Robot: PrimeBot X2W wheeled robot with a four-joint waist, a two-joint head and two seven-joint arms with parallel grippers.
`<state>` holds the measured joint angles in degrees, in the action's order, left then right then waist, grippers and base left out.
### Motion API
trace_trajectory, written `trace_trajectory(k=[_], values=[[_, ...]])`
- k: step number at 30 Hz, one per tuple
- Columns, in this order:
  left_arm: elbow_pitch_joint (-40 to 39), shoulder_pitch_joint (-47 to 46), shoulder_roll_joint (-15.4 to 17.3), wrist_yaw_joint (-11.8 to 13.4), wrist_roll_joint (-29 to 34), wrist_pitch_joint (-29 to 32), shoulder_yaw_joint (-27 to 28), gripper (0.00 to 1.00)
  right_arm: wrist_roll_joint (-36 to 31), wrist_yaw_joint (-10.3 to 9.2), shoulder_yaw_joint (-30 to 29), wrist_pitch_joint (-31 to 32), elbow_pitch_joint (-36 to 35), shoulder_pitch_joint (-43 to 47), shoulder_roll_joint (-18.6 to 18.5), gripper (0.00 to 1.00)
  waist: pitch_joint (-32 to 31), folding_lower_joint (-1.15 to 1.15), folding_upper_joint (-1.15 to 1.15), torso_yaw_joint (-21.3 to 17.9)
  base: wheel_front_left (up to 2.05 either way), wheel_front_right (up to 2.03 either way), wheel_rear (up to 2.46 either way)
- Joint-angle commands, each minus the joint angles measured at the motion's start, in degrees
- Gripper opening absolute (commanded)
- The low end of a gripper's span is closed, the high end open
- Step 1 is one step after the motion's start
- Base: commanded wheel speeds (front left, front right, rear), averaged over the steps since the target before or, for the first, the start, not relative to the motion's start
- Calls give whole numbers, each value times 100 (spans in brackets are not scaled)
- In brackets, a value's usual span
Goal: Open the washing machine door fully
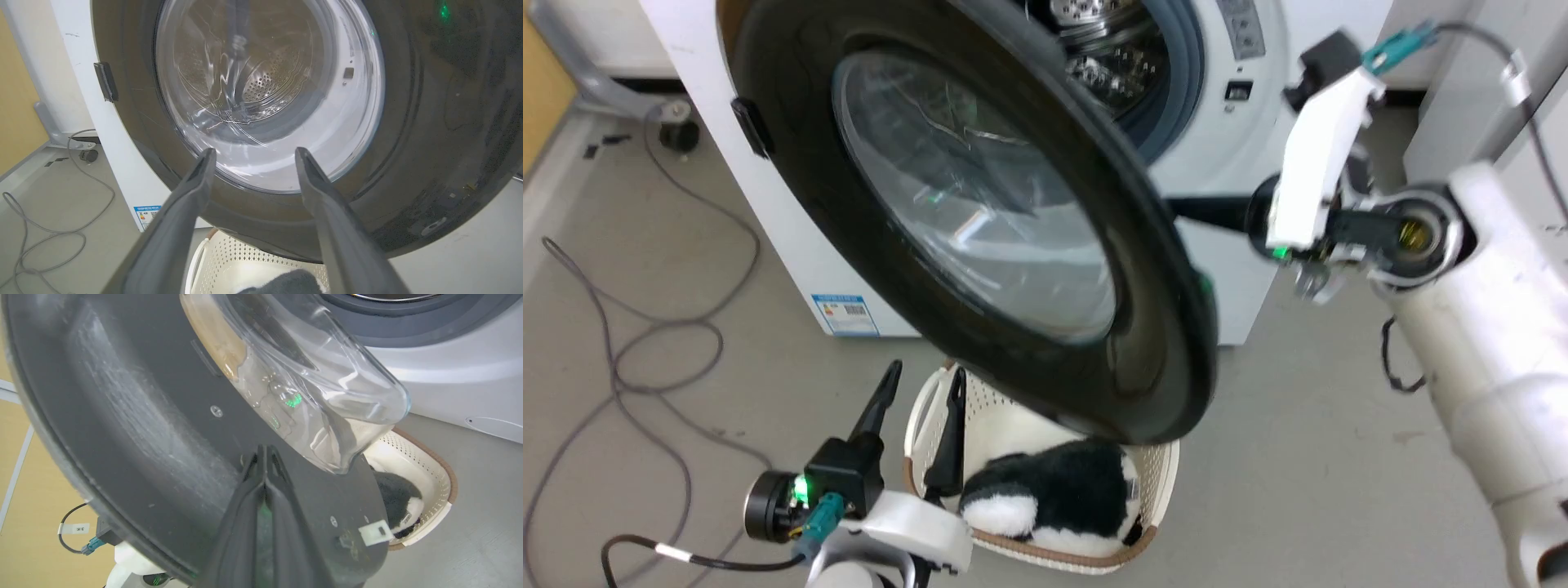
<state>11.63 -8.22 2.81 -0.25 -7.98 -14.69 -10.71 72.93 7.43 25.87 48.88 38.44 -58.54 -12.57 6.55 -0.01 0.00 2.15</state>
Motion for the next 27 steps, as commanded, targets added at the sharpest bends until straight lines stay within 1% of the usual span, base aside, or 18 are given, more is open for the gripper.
trace_trajectory(k=[1, 8, 18, 24, 27], values=[[33, 124, 7, -38, 56, -30, -11, 100, 60, 6, 53, 67, -160, 253, 60, 0, -148, 1, 0, 7, 0, 0, 0], [126, 326, 7, -110, 99, -30, -25, 100, 160, 6, 229, 288, -745, 798, 187, 0, -385, 1, 0, 48, 0, 0, 0], [157, 323, 7, -133, 84, -30, -94, 100, 193, 6, 607, 472, -1526, 1301, 464, 0, -440, 1, 0, 167, 0, 0, 0], [157, 303, 7, -121, 67, -30, -110, 100, 199, 6, 685, 485, -1743, 1420, 487, 0, -429, 1, 0, 209, 0, 0, 0], [158, 315, 7, -112, 63, -30, -103, 100, 193, 6, 625, 376, -1781, 1468, 467, 0, -435, 1, 0, 198, 0, 0, 0]])
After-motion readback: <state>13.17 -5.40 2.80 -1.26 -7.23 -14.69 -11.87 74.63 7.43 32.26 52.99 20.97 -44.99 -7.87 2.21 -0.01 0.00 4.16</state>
